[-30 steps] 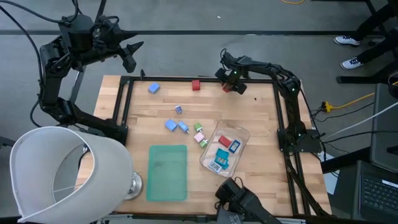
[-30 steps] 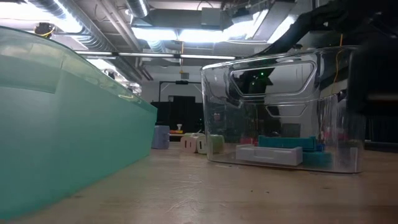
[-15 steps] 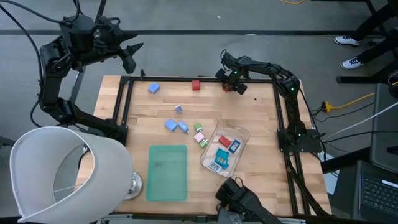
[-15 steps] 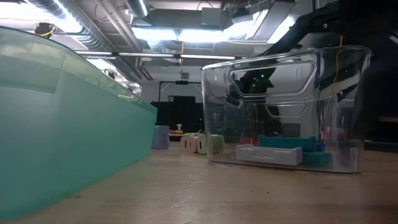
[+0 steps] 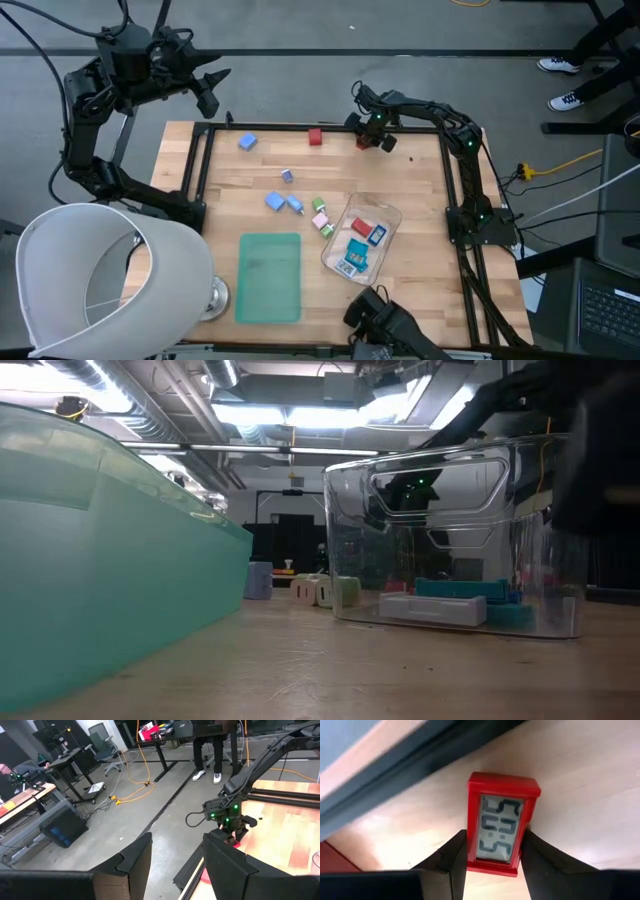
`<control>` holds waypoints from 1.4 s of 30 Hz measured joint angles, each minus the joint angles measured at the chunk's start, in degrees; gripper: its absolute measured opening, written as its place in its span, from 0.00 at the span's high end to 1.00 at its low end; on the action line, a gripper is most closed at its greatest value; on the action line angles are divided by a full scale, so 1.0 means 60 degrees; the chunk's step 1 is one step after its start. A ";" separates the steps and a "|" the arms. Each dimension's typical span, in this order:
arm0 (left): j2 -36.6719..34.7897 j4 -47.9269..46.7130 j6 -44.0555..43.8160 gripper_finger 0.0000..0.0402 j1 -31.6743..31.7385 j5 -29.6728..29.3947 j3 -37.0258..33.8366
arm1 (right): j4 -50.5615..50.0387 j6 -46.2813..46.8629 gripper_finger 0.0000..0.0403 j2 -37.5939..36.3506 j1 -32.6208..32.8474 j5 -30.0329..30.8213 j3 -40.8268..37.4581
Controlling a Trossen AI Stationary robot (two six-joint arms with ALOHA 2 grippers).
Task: Pick & Place Office items
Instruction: Put the red digital clock into the transparent bin
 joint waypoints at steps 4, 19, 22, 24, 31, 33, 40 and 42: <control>0.0000 0.0004 0.0000 0.57 0.0003 -0.0007 0.0006 | 0.0122 -0.0056 0.63 -0.0303 0.0142 0.0081 -0.0024; 0.0000 0.0084 -0.0002 0.57 0.0001 -0.0004 0.0006 | 0.1996 -0.0978 0.63 -0.3100 0.1193 0.0053 -0.0005; 0.0000 0.0187 -0.0004 0.57 0.0003 0.0077 0.0006 | 0.2022 -0.1235 0.63 -0.3763 0.1777 -0.0258 0.0002; 0.0000 0.0335 -0.0018 0.57 0.0003 0.0276 0.0006 | 0.2015 -0.1260 0.63 -0.4157 0.2272 -0.0457 0.0002; 0.0057 0.0575 -0.0035 0.58 -0.0001 0.0736 0.0006 | 0.1992 -0.1472 0.63 -0.5083 0.4532 -0.0495 0.0009; 0.0125 0.0517 -0.0159 0.58 -0.0001 0.0756 0.0006 | 0.1896 -0.1872 0.63 -0.5124 0.5148 -0.0460 0.0012; 0.0398 0.0514 -0.1161 0.58 -0.0001 0.0747 0.0006 | -0.0479 -0.3670 0.63 -0.5079 0.6682 -0.0489 0.0015; 0.0544 0.0514 -0.1602 0.58 -0.0001 0.0744 0.0006 | -0.1625 -0.4442 0.63 -0.5073 0.7013 -0.0509 0.0016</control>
